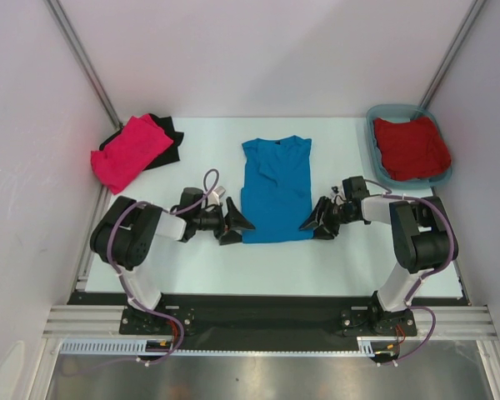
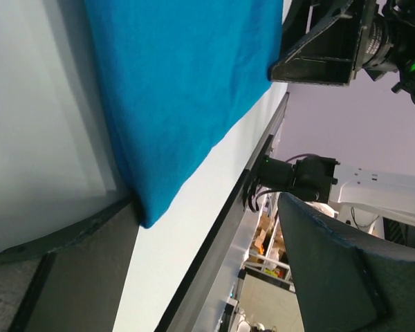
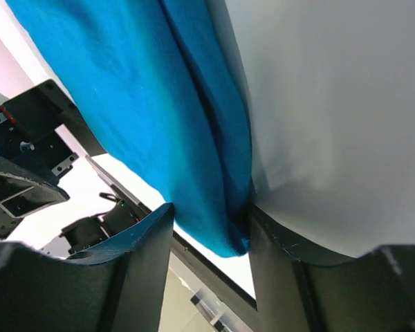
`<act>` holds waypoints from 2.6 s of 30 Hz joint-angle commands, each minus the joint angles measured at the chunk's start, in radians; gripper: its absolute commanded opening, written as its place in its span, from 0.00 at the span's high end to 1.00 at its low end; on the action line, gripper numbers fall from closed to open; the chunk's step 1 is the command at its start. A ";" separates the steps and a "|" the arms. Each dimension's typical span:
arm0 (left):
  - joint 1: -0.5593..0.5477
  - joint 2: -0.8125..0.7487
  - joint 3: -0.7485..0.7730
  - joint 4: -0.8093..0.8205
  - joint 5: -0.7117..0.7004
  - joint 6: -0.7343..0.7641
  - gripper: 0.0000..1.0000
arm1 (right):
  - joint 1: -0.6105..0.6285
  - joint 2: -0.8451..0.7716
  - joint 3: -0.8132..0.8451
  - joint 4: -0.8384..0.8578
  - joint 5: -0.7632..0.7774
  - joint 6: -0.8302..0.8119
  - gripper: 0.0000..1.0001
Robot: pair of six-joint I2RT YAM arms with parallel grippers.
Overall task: Fold and stack the t-shirts
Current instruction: Fold the tshirt
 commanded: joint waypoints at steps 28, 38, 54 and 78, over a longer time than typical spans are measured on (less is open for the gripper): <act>-0.083 0.081 0.087 -0.228 -0.078 0.162 1.00 | 0.009 0.023 -0.053 -0.037 0.060 -0.061 1.00; -0.088 -0.081 0.105 -0.511 -0.084 0.268 1.00 | 0.026 -0.107 -0.048 -0.224 0.086 -0.111 1.00; -0.135 -0.484 0.059 -0.950 -0.072 0.312 1.00 | 0.105 -0.566 -0.088 -0.626 0.130 -0.079 1.00; -0.109 -0.217 0.573 -1.067 -0.160 0.328 1.00 | 0.069 -0.298 0.294 -0.622 0.196 -0.153 1.00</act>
